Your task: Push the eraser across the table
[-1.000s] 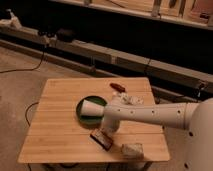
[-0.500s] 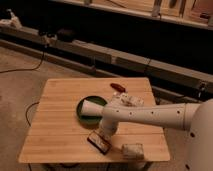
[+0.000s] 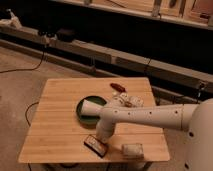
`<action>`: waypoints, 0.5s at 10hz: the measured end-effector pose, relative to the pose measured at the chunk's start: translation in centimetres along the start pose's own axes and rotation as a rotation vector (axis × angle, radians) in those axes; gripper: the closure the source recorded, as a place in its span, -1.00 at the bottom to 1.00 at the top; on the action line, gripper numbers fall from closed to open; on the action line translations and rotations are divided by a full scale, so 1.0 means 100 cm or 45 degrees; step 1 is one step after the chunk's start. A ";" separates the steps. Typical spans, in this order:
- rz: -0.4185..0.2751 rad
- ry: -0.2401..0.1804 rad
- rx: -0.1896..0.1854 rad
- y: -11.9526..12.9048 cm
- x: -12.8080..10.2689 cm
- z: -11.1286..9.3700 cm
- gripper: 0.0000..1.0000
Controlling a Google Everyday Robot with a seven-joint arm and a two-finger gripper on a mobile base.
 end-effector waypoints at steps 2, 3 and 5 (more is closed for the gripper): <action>-0.008 -0.022 -0.005 -0.001 -0.003 0.001 1.00; -0.012 -0.027 -0.010 -0.001 -0.003 0.002 0.96; -0.015 -0.023 -0.014 -0.001 -0.003 0.003 0.91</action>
